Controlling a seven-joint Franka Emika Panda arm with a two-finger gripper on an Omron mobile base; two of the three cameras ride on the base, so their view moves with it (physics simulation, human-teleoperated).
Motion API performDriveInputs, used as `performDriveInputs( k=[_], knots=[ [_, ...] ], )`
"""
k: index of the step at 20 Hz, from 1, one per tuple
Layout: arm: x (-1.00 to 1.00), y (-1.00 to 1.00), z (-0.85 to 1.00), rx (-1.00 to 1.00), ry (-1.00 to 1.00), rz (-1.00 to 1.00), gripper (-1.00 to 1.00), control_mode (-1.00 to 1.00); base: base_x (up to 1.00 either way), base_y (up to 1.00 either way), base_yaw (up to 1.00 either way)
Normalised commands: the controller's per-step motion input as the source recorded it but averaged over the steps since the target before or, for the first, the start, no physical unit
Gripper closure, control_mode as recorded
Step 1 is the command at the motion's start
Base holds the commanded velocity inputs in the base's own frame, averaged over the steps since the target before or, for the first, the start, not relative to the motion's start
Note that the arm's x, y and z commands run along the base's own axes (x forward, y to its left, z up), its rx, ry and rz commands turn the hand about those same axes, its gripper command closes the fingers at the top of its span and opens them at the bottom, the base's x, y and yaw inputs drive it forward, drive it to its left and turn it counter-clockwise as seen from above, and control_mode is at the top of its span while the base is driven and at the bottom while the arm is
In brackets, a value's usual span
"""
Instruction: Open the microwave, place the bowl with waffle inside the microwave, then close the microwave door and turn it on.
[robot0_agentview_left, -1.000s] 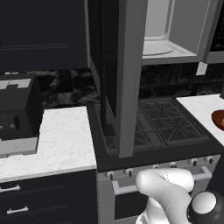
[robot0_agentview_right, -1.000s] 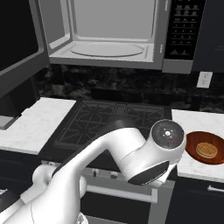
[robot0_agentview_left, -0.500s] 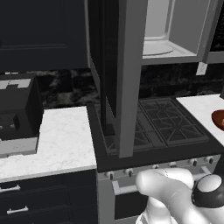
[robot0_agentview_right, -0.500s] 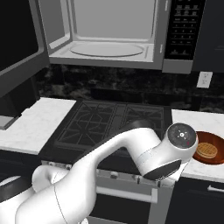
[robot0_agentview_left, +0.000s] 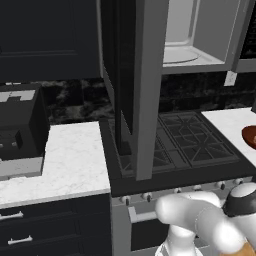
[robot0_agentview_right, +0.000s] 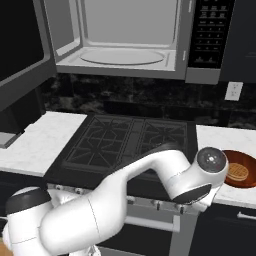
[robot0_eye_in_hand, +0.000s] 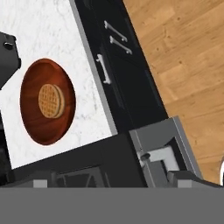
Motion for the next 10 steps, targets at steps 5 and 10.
performDriveInputs(
  k=[5,10],
  knots=[
    [0.29,-0.48,-0.13,0.0,0.06,0.03,-1.0,-1.0,0.0,0.0,0.0],
    [0.27,-0.47,-0.22,0.0,0.0,0.05,-1.0,-1.0,0.0,0.0,0.0]
  ],
)
